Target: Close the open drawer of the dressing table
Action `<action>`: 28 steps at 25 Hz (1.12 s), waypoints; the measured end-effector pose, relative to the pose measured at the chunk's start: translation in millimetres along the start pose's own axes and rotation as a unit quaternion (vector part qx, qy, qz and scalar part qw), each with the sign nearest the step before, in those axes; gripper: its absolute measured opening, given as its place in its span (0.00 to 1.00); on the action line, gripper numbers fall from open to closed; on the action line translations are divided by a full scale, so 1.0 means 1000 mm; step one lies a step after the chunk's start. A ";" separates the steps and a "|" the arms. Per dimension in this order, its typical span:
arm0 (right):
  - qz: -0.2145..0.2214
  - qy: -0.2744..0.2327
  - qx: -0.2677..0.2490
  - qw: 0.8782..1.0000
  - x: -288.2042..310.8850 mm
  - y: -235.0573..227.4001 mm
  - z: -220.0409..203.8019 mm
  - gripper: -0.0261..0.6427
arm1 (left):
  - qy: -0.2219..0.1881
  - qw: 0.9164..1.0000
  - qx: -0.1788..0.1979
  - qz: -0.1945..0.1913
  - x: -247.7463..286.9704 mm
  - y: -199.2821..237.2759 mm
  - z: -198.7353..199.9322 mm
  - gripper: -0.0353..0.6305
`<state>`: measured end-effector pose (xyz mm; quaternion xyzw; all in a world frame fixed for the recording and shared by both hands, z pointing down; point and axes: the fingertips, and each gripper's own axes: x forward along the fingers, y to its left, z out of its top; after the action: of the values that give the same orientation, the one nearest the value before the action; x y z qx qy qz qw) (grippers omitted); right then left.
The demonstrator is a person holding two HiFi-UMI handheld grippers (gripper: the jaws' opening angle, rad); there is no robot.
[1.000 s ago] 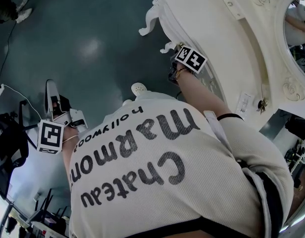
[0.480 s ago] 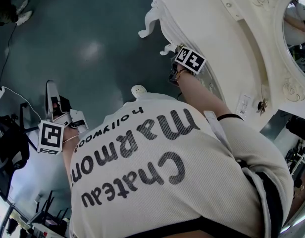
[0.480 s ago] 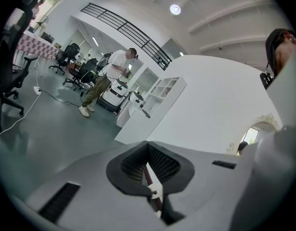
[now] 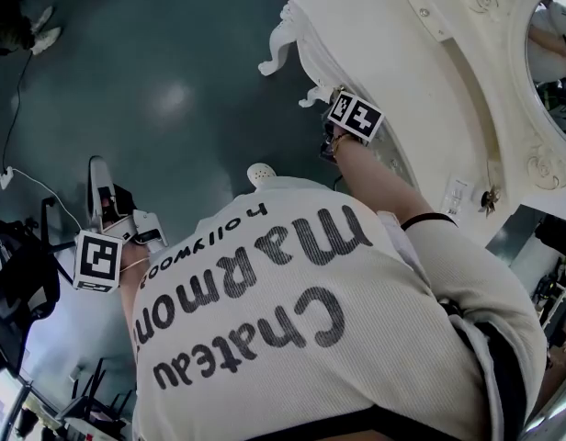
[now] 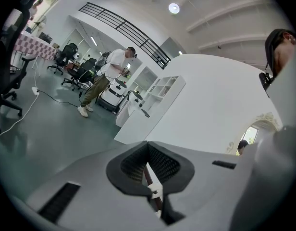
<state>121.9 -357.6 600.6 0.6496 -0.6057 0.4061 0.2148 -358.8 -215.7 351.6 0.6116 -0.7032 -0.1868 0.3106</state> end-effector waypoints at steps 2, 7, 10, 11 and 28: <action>-0.004 -0.002 -0.001 1.000 0.000 -0.002 0.001 0.22 | 0.001 1.000 0.014 -0.005 0.001 -0.002 0.002 0.06; -0.010 -0.006 -0.011 1.000 0.002 -0.005 0.004 0.22 | 0.003 0.999 0.006 0.044 -0.008 0.013 0.000 0.06; -0.016 -0.003 -0.012 1.000 0.002 -0.006 0.005 0.23 | -0.001 1.000 0.015 0.026 -0.008 0.010 0.005 0.06; -0.017 -0.001 -0.014 1.000 0.002 -0.006 0.005 0.23 | -0.004 1.000 0.024 0.008 -0.006 0.006 0.009 0.06; 0.090 0.055 0.097 0.990 -0.045 0.075 -0.035 0.22 | 0.051 0.997 0.018 -0.050 -0.015 -0.004 -0.020 0.06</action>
<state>43.8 -315.9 569.1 0.5866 -0.6072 0.5155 0.1465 -341.7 -199.6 360.8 0.6601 -0.6583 -0.1582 0.3253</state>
